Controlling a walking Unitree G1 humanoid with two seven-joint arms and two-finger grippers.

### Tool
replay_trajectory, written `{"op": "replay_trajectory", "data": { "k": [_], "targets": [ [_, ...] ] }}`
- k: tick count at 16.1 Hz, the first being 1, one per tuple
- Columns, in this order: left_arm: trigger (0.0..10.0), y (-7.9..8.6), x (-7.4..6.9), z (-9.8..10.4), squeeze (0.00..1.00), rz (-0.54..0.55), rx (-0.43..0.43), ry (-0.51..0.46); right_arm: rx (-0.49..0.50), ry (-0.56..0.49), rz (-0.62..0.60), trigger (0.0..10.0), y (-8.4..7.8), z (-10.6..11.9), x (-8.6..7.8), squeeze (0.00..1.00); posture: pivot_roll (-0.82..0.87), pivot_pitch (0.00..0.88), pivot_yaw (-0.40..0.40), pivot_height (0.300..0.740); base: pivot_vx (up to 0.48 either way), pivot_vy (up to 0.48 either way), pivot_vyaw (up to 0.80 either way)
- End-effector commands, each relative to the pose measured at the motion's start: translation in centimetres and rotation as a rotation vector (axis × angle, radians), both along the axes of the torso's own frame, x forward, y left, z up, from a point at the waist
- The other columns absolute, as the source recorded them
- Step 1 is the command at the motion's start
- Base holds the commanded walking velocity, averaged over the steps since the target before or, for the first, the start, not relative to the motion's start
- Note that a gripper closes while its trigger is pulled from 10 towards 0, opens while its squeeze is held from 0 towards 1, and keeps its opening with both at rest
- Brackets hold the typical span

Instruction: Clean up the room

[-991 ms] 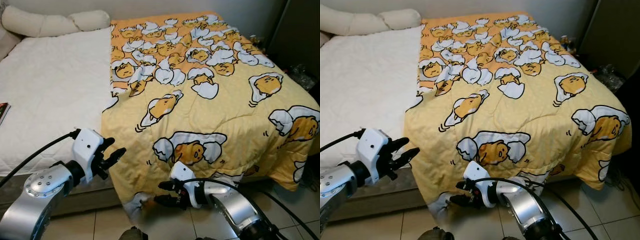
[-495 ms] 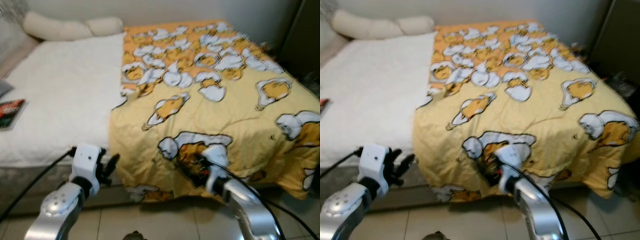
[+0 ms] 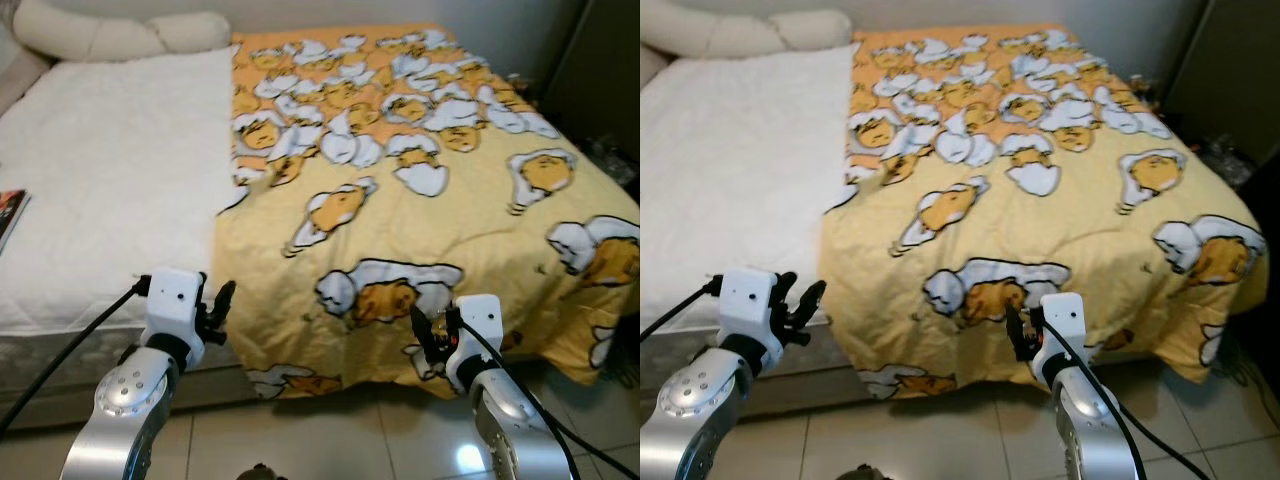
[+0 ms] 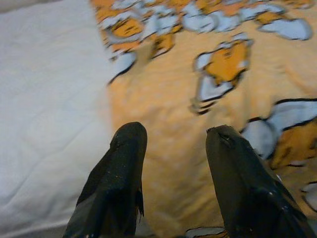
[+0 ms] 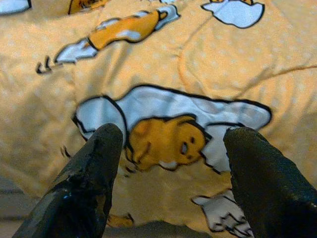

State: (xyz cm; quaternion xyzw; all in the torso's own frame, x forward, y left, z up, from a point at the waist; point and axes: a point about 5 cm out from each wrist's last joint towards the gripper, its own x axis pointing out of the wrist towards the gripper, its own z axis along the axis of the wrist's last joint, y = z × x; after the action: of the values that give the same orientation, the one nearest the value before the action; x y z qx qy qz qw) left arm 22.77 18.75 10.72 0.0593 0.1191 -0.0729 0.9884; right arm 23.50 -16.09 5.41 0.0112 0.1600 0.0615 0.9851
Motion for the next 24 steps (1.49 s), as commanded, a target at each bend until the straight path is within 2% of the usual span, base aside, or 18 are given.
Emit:
{"op": "replay_trajectory", "data": {
  "k": [1, 6, 9, 10, 15, 20, 24],
  "targets": [
    [10.0, 0.6, -0.1, -0.1, 0.00, 0.035, 0.009, 0.000, 0.005, -0.033, -0.020, 10.0, -0.2, 0.6, 0.0, 0.00, -0.02, 0.000, 0.027, 0.740, 0.000, 0.360, 0.00],
    [10.0, 1.2, -0.2, -0.1, 0.00, 0.072, 0.010, -0.001, 0.053, -0.082, 0.002, 10.0, 0.3, 1.9, 0.6, 0.00, 0.01, 0.000, 0.006, 0.740, 0.000, 0.355, 0.00],
    [10.0, 1.4, -0.4, 0.1, 0.00, 0.081, 0.012, -0.006, 0.049, -0.072, 0.007, 10.0, 0.6, 1.8, 0.7, 0.00, 0.03, 0.000, -0.011, 0.740, 0.000, 0.351, 0.00],
    [10.0, 1.5, -0.2, 0.1, 0.00, 0.076, 0.045, -0.011, 0.046, -0.068, 0.028, 10.0, 0.9, 1.6, 0.7, 0.00, 0.03, 0.000, -0.012, 0.740, 0.000, 0.345, 0.00],
    [10.0, 1.0, 0.0, 0.2, 0.00, 0.067, 0.006, -0.020, 0.064, -0.050, 0.025, 10.0, 0.8, 1.3, 0.9, 0.00, 0.02, 0.000, -0.002, 0.740, 0.000, 0.339, 0.00],
    [10.0, 1.1, 0.3, 0.6, 0.00, 0.073, -0.002, -0.053, 0.028, -0.071, 0.036, 10.0, 0.7, 1.6, 1.1, 0.00, 0.01, 0.000, 0.014, 0.740, 0.000, 0.000, 0.00],
    [10.0, 1.3, 0.4, 0.5, 0.00, 0.082, -0.002, -0.048, 0.022, -0.070, 0.032, 10.0, 0.5, 1.6, 1.4, 0.00, 0.01, 0.000, 0.010, 0.740, 0.291, 0.000, 0.30]
  ]
}}
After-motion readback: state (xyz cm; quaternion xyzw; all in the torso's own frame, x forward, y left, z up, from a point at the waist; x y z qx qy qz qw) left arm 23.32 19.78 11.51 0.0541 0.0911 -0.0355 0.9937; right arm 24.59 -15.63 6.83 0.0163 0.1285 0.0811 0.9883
